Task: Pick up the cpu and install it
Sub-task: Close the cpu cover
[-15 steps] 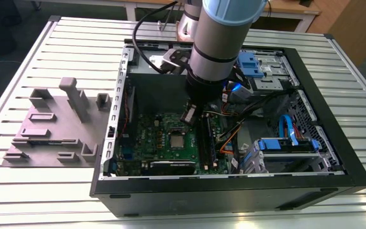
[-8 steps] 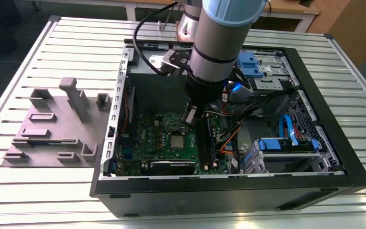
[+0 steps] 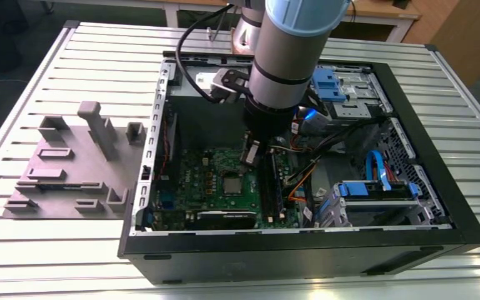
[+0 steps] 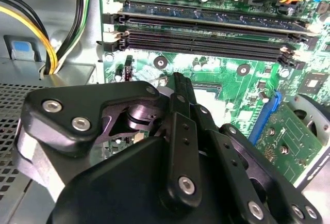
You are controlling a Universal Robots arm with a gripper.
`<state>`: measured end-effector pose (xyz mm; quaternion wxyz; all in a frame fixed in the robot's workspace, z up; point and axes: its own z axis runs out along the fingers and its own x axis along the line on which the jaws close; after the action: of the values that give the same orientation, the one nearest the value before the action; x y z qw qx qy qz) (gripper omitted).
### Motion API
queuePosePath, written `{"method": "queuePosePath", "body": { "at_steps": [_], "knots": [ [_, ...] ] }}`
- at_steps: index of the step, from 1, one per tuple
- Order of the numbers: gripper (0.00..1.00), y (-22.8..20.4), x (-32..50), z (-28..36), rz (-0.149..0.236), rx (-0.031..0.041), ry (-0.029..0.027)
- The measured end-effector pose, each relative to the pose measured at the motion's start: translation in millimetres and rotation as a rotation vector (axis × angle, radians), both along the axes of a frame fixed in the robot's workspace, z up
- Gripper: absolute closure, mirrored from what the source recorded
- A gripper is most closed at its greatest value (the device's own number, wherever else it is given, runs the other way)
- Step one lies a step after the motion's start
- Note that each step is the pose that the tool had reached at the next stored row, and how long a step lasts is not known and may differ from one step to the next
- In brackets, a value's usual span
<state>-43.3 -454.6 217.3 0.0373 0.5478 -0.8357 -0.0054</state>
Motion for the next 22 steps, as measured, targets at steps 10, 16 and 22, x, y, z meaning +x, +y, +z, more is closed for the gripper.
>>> {"method": "queuePosePath", "body": {
  "at_steps": [10, 16, 22],
  "knots": [
    [0.90, -0.5, 0.1, -0.7, 0.020, -0.0002, 0.0001],
    [0.90, -0.5, -0.1, -0.7, 0.020, -0.0002, -0.0002],
    [0.90, -4.6, -4.5, -0.7, 0.020, 0.0045, -0.0089]
  ]
}}
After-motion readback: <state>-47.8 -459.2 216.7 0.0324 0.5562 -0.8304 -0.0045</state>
